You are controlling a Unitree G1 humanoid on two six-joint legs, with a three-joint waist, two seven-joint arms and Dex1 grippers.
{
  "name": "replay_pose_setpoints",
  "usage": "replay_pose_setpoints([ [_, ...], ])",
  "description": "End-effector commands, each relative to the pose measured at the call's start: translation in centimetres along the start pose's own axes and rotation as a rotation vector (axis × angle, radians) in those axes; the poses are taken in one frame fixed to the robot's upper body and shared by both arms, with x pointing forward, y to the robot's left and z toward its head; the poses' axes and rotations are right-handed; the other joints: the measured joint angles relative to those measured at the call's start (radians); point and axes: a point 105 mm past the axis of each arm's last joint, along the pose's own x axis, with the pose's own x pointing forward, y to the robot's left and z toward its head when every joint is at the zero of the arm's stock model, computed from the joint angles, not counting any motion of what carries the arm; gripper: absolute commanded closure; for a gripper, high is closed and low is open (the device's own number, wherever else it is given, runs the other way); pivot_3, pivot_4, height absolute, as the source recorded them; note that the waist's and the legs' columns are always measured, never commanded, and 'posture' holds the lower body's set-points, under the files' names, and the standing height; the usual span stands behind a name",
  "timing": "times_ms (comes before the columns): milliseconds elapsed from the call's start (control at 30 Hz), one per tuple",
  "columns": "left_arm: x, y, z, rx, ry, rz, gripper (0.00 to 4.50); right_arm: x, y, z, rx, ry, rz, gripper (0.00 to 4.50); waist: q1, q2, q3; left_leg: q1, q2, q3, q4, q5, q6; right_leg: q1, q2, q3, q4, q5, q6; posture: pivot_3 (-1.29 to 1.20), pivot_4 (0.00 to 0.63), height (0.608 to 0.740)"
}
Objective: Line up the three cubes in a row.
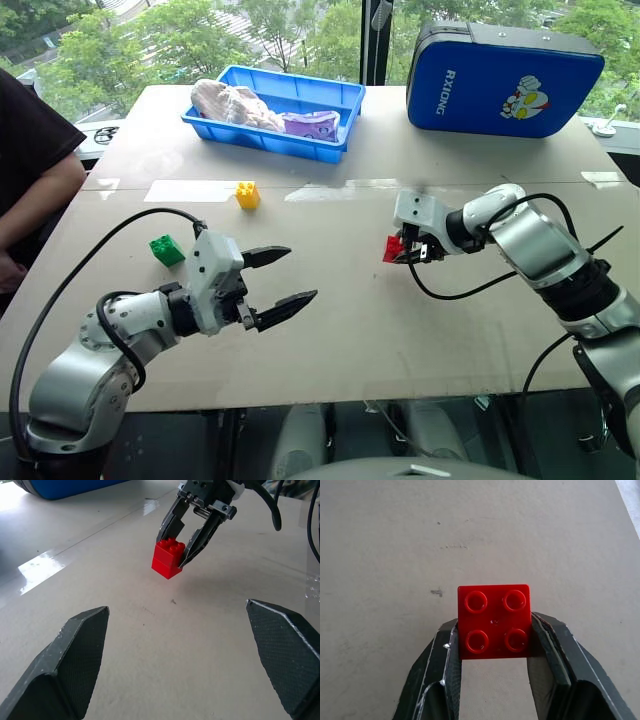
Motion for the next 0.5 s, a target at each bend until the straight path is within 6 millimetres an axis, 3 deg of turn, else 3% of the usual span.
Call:
replay_pose_setpoints([
  [33,-0.3,-0.4,1.1,0.059,-0.024,-0.002,0.00,-0.8,-0.2,0.8,-0.082,-0.024,0.010,3.21,0.000,0.000,0.000,0.000,0.000,0.000,0.000,0.000,0.000,0.000,0.000,0.000,0.000,0.000,0.000,0.00,0.150,0.740],
  [500,0.1,-0.4,1.4,0.076,-0.023,-0.013,0.00,1.3,-1.4,0.8,-0.142,-0.019,0.047,3.21,-0.001,0.000,0.000,0.000,0.000,0.000,0.000,0.000,0.000,0.000,0.000,0.000,0.000,0.000,0.000,0.00,0.150,0.740],
])
